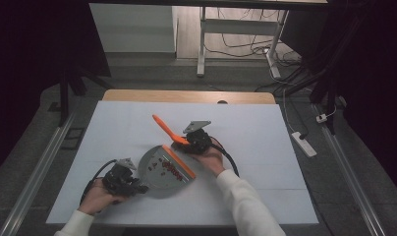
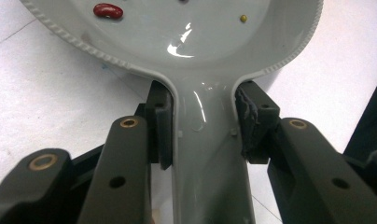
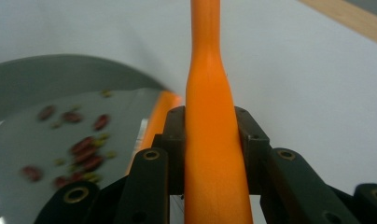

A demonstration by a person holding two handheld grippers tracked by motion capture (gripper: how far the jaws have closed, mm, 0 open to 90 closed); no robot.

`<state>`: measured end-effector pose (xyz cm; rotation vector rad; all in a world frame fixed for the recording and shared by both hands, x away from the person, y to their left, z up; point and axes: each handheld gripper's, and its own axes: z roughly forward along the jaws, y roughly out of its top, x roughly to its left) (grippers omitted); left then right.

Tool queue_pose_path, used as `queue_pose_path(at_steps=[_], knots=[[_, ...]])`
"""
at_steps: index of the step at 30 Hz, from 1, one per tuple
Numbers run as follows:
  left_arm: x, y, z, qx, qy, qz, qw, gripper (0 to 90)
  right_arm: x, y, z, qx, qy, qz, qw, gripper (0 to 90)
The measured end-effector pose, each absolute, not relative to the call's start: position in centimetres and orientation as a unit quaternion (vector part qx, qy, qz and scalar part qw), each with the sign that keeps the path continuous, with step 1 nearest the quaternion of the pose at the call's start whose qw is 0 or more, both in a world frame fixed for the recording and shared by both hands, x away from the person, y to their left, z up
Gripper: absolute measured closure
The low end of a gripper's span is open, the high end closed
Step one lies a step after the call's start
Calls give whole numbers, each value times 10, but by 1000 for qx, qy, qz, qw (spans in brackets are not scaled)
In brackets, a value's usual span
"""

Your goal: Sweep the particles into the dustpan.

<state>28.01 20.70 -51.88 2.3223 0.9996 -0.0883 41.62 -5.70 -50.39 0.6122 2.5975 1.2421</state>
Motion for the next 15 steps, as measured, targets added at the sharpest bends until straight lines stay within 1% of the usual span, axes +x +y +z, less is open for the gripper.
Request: queue_pose_path(at_steps=[1,2,4,5,8,9,10,15], knots=[[280,207,-519,875,377,-33,301,618,411,-56,-504,202,878,426,81,705],[280,207,-519,876,376,-33,300,618,411,-56,-504,202,878,426,81,705],[280,207,-519,875,377,-33,301,618,396,-58,-497,188,871,449,62,705],[280,207,-519,875,377,-33,301,618,396,-58,-497,188,871,449,62,705],[280,206,-519,875,377,-32,301,618,386,-66,-485,187,858,471,80,705],[279,206,-519,875,377,-32,301,618,383,-77,-476,199,844,489,97,705],[279,206,-520,875,378,-32,302,618,383,-84,-473,207,837,496,103,705],[279,206,-520,874,377,-30,303,618,380,-110,-467,239,819,508,116,705]])
